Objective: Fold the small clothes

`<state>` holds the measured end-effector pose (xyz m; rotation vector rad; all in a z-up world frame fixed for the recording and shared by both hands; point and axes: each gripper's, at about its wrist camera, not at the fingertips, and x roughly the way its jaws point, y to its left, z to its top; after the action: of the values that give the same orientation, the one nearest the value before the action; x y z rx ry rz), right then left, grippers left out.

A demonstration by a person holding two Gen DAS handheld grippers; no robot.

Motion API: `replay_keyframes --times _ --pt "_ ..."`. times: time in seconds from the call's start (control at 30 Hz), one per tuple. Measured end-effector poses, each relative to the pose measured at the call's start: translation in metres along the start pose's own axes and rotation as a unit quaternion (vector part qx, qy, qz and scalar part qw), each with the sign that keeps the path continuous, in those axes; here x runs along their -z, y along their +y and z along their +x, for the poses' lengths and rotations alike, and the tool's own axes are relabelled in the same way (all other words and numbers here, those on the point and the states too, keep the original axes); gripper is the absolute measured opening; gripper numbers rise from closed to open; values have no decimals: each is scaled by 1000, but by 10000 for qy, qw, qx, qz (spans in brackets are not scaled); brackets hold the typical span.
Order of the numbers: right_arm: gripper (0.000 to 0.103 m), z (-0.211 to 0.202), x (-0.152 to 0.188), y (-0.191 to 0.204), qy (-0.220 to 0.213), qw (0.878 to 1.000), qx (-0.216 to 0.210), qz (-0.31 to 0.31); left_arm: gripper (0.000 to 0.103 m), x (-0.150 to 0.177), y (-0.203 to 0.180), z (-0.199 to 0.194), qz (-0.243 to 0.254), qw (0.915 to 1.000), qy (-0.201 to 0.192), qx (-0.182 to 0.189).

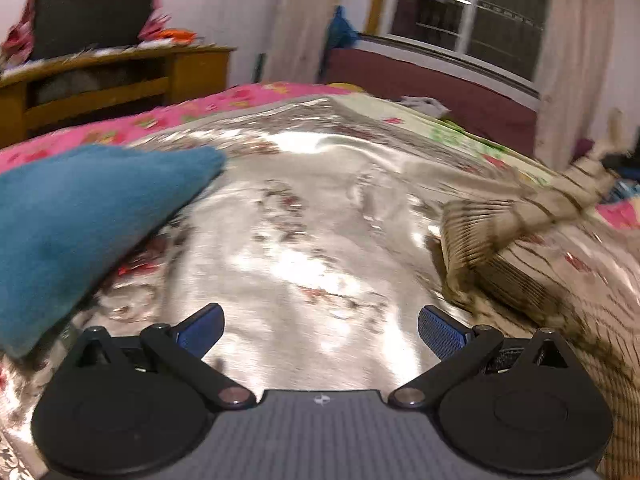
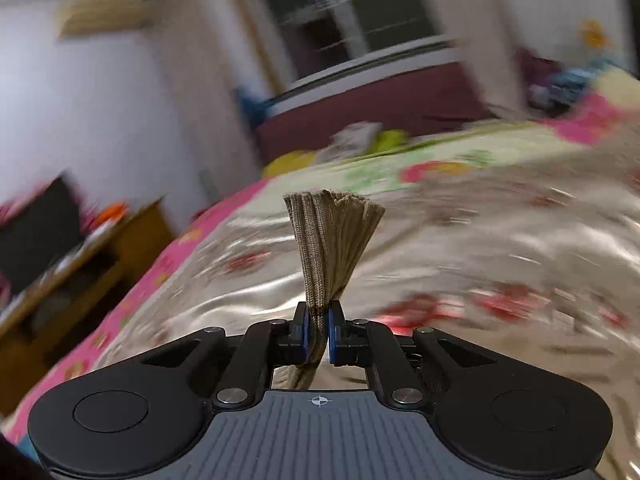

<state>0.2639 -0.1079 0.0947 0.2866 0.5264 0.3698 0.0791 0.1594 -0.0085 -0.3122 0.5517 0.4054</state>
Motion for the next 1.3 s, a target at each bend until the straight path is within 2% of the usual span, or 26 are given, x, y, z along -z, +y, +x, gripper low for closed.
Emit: replay_keyframes --times 0.1,0.2,0.33,0.4,0.47,0.6,0.73,0.77,0.87,1.03,1.2,1.3 --pt "8 -16 22 -62 11 9972 512 538 103 7 -25 -4 420 9989 14 194" --pt "8 -14 53 -109 325 9904 1045 846 103 16 -46 -4 784 9961 206 360" --pt "8 -13 89 -142 569 9825 1201 1305 103 27 -63 -6 1145 9922 288 403" --pt "9 -16 99 -145 577 9803 1165 1488 103 31 -69 -6 1295 9904 303 370" --pt "15 -17 100 -145 536 9797 1148 1553 103 34 -71 -7 1368 9893 348 370" --pt "16 -18 95 -152 479 9780 1084 1718 103 37 -71 -6 1398 9884 448 385" --pt "15 -20 93 -163 447 9717 1280 1932 103 39 -72 -7 1419 9878 462 443" --pt "12 -22 95 -164 431 9705 1367 1937 103 39 -72 -6 1424 9877 453 452" --pt "12 -31 99 -160 316 9697 1583 1833 103 39 -71 -6 1415 9878 443 482" --pt "14 -36 102 -168 446 9646 1892 1783 103 38 -70 -2 1366 9876 579 506" --pt "16 -40 96 -170 443 9667 1701 1861 103 39 -70 -1 1378 9874 595 501" --pt "16 -39 92 -167 405 9678 1757 1758 103 40 -72 -2 1431 9867 593 487"
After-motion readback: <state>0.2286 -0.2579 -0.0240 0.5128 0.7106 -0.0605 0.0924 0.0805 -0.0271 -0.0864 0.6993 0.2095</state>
